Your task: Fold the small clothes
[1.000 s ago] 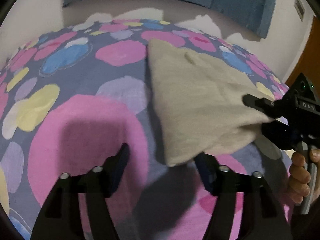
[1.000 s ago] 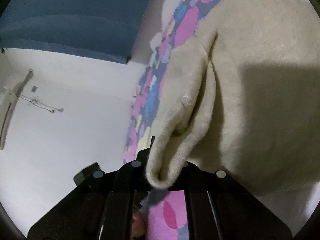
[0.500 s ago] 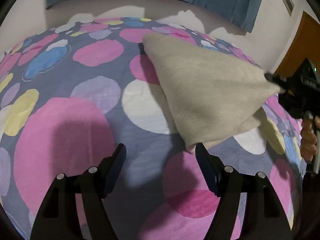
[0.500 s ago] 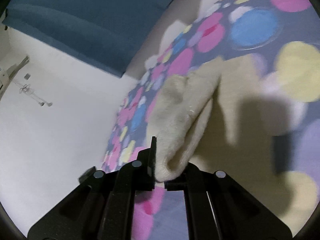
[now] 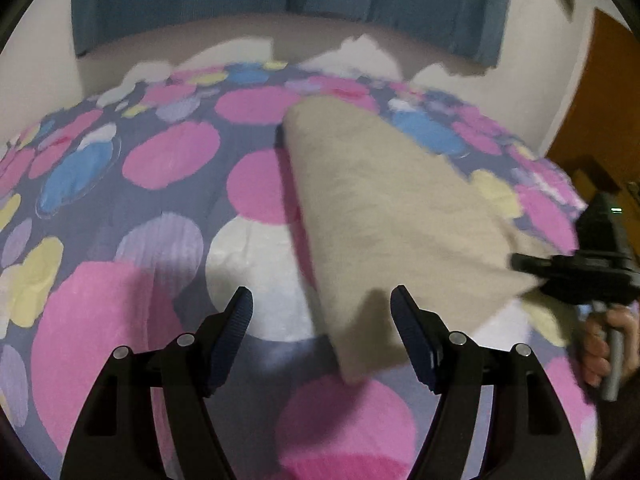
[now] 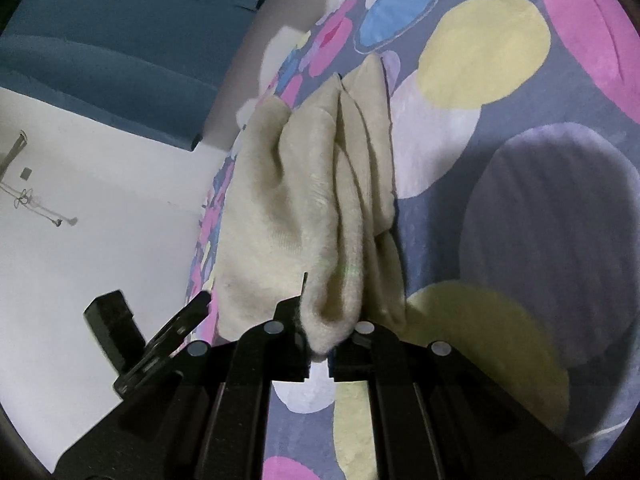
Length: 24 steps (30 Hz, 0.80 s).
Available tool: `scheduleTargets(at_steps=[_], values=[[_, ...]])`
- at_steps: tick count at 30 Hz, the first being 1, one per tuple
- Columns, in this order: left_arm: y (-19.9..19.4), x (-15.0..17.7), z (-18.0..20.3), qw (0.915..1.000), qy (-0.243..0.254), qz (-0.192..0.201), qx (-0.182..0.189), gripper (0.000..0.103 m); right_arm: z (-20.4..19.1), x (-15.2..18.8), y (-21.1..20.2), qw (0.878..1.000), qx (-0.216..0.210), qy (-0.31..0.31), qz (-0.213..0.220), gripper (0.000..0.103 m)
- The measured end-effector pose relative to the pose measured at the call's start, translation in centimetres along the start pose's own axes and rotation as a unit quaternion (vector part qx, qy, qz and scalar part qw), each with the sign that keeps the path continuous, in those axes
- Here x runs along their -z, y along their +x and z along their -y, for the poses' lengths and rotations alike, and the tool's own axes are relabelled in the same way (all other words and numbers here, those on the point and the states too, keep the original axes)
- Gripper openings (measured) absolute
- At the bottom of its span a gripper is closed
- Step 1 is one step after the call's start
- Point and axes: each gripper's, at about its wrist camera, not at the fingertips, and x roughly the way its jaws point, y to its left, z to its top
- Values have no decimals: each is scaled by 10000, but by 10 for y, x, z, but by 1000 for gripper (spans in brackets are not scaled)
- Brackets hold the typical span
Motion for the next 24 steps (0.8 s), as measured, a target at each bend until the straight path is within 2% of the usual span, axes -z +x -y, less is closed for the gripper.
scheduleTargets(at_steps=[3,4,6,11,13,18,24], values=[[12,6,-8,9997,-157,-139,136,72,1,-1,1,9999,-78,56,-81,6],[12,7,-11,9996,-205,-125,166,75,1,-2,0,9998,-137,99,-127,8],[11,8,-19,9988,-351,-119,321,76,1,-5,-6,9995,-209,204,-144,12],[13,13,-32,9950,-702,-85,701,78,-8,-33,-32,9986,-443,171,228,24],[12,14,-31,9951,-690,-67,699,78,-11,-50,-25,9989,-402,169,148,32],[13,14,-32,9944,-725,-61,766,79,-7,-96,10,9975,-558,428,-79,35],[13,13,-32,9945,-702,-74,778,80,-5,-134,65,9982,-48,415,-431,37]])
